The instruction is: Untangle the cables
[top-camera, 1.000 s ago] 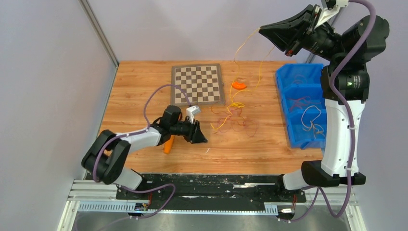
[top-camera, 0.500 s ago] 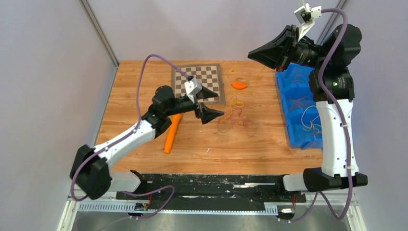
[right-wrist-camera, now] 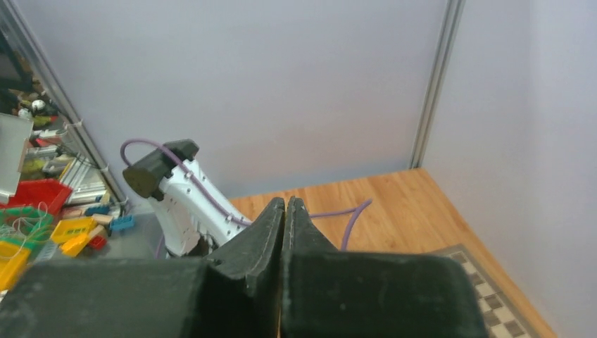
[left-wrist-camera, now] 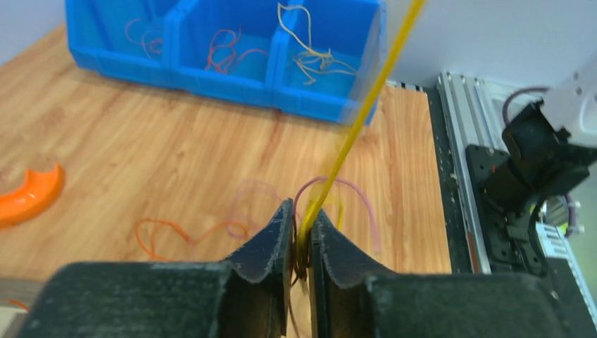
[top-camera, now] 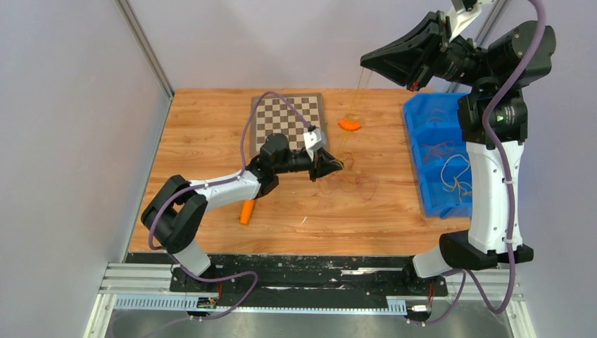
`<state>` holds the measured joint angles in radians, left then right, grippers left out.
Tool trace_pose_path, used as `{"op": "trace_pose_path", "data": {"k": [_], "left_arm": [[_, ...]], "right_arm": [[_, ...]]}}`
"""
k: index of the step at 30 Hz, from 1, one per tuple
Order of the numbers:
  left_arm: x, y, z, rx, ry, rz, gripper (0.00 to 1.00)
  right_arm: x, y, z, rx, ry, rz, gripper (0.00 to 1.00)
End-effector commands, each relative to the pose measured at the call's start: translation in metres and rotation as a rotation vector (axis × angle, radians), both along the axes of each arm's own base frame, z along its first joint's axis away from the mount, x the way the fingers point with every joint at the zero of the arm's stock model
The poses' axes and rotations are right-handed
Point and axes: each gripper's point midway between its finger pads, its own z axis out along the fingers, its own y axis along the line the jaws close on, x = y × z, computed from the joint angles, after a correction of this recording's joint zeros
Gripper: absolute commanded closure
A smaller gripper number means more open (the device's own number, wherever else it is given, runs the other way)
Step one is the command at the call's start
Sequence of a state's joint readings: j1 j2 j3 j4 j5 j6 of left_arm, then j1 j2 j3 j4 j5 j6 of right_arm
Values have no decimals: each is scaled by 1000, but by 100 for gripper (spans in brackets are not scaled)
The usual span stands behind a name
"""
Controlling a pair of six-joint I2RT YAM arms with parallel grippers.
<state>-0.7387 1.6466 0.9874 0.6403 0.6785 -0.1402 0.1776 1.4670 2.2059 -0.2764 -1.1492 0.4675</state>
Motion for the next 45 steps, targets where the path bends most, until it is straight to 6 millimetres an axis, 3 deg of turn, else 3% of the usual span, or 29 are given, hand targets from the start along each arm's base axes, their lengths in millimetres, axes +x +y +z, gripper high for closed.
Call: {"op": "trace_pose_path", "data": {"k": [1, 4, 7, 8, 10, 12, 14, 15, 16, 17, 19, 20, 23, 26, 29, 32, 37, 42, 45], "left_arm": [[-32, 23, -64, 98, 55, -31, 91], [-49, 45, -97, 163, 121, 3, 98], [-66, 61, -107, 193, 165, -9, 69], [-69, 64, -101, 186, 161, -16, 68], [-79, 68, -99, 193, 173, -41, 80], [-81, 73, -99, 197, 189, -43, 99], [-79, 79, -95, 211, 234, -52, 100], [-79, 81, -93, 228, 275, -60, 100], [-79, 86, -89, 225, 313, -71, 100], [-79, 88, -83, 227, 339, -76, 100], [-81, 93, -68, 205, 366, -94, 100], [-82, 95, -65, 204, 379, -97, 100], [-80, 96, -54, 207, 373, -88, 98], [-74, 107, -58, 213, 423, -41, 85], [-72, 121, -68, 203, 525, 36, 68], [-75, 128, -82, 199, 602, 85, 56], [-85, 130, -101, 205, 766, 101, 49], [-89, 133, -113, 191, 864, 126, 42], [-84, 139, -114, 184, 898, 156, 41]], "right_arm": [[-5, -15, 54, 116, -103, -90, 100], [4, -24, 61, 140, -125, -144, 100], [14, -33, 60, 144, -128, -196, 100], [17, -35, 57, 139, -124, -203, 100], [22, -36, 48, 131, -111, -217, 100], [24, -34, 33, 94, -96, -199, 100], [32, -32, -1, 8, -41, -181, 100], [36, -30, -30, -47, 31, -151, 100], [43, -29, -72, -105, 130, -119, 92], [45, -28, -110, -155, 196, -96, 74], [38, -30, -183, -261, 250, -90, 28], [37, -30, -220, -323, 270, -104, 18], [27, -28, -315, -531, 294, -117, 7], [13, -24, -382, -678, 362, -102, 2], [-7, -10, -431, -779, 448, -47, 0], [-14, 0, -463, -825, 503, -15, 0], [-40, 18, -508, -869, 572, 133, 3], [-39, 31, -551, -938, 517, 155, 7], [-34, 38, -570, -978, 500, 155, 20]]}}
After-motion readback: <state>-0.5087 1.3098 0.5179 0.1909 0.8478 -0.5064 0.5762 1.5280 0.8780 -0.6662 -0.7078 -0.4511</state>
